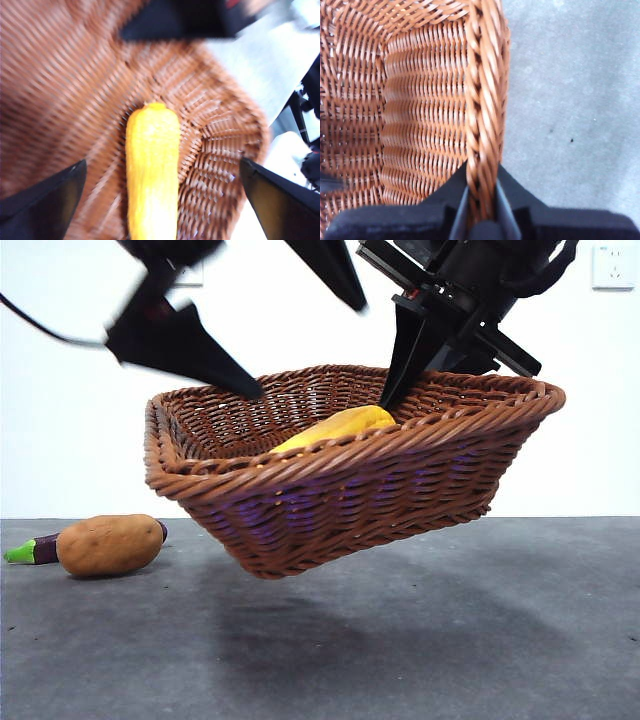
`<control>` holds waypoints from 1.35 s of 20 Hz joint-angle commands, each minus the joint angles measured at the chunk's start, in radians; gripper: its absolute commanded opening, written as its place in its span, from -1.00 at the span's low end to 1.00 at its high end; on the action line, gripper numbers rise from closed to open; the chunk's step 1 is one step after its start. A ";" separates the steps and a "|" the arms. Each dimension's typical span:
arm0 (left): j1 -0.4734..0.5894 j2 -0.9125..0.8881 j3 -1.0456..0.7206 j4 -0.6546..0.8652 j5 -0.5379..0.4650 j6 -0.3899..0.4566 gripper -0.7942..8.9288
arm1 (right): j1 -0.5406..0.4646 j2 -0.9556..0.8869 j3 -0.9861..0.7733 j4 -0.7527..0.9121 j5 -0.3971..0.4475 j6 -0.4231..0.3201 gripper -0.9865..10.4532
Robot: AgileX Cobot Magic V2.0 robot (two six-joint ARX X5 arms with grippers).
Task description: Help me put the vegetables on the table into the basket
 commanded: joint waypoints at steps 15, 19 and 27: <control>0.500 0.011 0.035 -0.166 -0.165 0.834 0.32 | -0.124 -0.304 0.000 -0.129 -0.068 -0.094 -0.85; 0.563 0.167 0.102 -0.137 -0.109 0.895 0.32 | -0.138 -0.406 0.000 -0.183 -0.066 -0.101 -0.85; 0.646 0.467 0.322 -0.205 0.034 0.925 0.32 | -0.138 -0.478 0.000 -0.272 -0.042 -0.119 -0.85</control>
